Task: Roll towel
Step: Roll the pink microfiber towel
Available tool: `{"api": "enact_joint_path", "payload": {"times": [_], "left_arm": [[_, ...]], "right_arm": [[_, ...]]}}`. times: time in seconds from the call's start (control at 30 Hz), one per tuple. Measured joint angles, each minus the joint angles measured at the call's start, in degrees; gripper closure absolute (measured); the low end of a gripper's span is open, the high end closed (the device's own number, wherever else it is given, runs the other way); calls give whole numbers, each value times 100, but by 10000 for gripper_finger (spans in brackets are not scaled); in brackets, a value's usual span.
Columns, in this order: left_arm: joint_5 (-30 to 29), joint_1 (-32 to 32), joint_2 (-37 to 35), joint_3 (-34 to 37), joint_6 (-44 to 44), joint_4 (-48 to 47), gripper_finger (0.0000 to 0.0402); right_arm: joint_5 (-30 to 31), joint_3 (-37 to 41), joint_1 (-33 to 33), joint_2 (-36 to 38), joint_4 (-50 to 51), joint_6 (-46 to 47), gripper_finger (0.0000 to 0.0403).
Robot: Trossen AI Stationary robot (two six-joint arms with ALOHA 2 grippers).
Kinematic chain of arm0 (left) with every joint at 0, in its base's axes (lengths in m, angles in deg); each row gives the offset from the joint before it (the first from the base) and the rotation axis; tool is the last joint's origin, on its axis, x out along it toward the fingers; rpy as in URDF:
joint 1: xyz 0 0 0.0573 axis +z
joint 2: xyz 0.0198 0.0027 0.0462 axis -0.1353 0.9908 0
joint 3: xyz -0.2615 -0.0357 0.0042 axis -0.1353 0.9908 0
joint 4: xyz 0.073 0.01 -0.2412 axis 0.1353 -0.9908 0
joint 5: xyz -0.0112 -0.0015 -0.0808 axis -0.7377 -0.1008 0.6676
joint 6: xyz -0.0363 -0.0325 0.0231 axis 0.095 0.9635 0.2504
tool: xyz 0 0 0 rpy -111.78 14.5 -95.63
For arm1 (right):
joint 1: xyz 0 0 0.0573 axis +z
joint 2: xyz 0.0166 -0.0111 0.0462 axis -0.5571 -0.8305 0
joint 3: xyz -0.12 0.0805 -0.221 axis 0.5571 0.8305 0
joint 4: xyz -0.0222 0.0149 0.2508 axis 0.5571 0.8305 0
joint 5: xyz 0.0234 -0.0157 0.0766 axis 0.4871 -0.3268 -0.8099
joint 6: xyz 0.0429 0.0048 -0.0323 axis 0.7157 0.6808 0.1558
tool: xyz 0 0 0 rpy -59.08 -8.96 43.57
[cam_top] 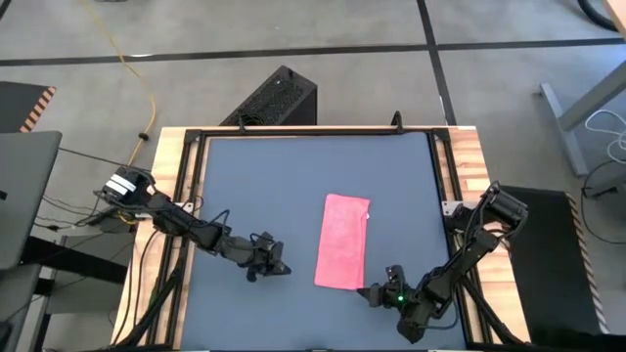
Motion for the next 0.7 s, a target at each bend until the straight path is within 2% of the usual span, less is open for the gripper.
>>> {"api": "enact_joint_path", "payload": {"times": [0.23, 0.47, 0.6, 0.7], "left_arm": [[190, 50, 0, -293, -376, -167, 401], [568, 48, -1, -998, -1685, -2653, 394], [725, 52, 165, -1034, -2390, -2056, 362], [779, 52, 469, -1141, -2547, -1592, 330]], "right_arm": [[0, 0, 0, 0, 53, -5, 189], [2, 0, 0, 0, 123, -13, 189], [2, 0, 0, 0, 136, -57, 189], [2, 0, 0, 0, 191, -66, 189]]}}
